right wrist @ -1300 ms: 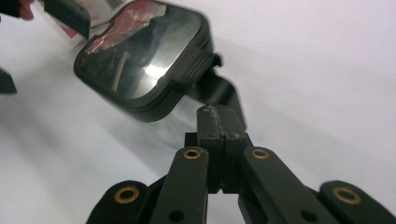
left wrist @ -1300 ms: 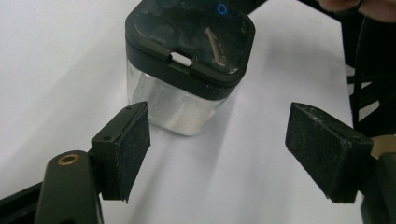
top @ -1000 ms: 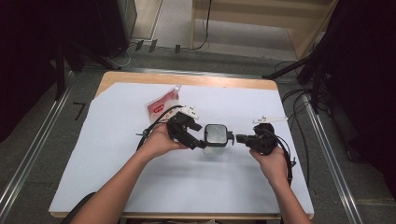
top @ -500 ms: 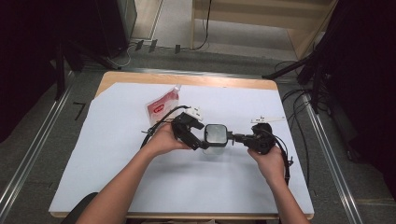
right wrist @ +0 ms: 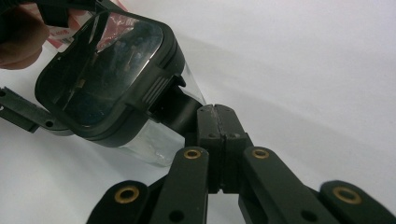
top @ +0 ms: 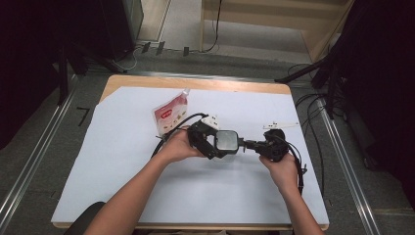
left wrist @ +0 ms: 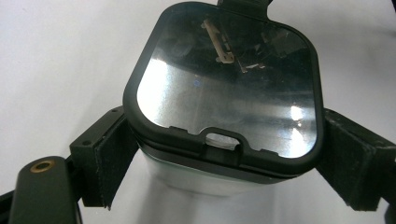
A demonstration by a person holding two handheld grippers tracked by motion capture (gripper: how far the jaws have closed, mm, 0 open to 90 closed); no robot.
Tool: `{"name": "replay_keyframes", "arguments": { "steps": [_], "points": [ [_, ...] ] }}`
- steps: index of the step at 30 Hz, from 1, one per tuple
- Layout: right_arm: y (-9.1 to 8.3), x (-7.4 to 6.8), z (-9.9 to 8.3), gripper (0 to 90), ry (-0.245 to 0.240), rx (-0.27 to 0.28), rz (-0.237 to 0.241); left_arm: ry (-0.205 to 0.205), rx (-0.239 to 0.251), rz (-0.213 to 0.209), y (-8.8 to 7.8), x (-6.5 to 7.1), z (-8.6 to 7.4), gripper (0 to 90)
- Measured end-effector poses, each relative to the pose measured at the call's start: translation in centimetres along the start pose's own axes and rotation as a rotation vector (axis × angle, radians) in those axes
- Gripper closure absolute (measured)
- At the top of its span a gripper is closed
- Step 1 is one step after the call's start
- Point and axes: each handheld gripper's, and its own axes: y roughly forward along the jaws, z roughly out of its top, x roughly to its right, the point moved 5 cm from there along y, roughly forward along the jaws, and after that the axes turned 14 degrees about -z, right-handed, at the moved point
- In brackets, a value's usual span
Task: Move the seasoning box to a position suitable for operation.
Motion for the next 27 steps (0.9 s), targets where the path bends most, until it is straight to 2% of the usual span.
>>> {"name": "replay_keyframes", "arguments": {
  "steps": [3,7,13,14,19,27],
  "points": [
    [0.08,0.05,-0.04,90.0,-0.002,0.008,0.004,0.010,0.000,0.001,-0.12,0.05,0.05,14.4],
    [0.10,0.07,-0.02,90.0,0.005,0.009,0.006,-0.008,0.004,0.004,-0.38,0.09,0.11,14.9],
    [0.10,0.07,-0.05,90.0,0.003,0.007,0.005,0.017,-0.006,0.028,-0.47,0.36,0.24,15.8],
    [0.12,0.09,-0.06,90.0,-0.002,0.009,0.004,0.019,-0.024,0.027,-0.55,0.35,0.28,15.8],
    [0.11,-0.07,-0.12,90.0,-0.001,0.006,0.004,0.015,-0.027,0.026,-0.62,0.41,0.33,15.9],
    [0.26,-0.31,-0.15,90.0,-0.015,0.007,0.007,0.038,-0.046,0.033,-0.92,0.66,0.41,16.4]
  ]
}}
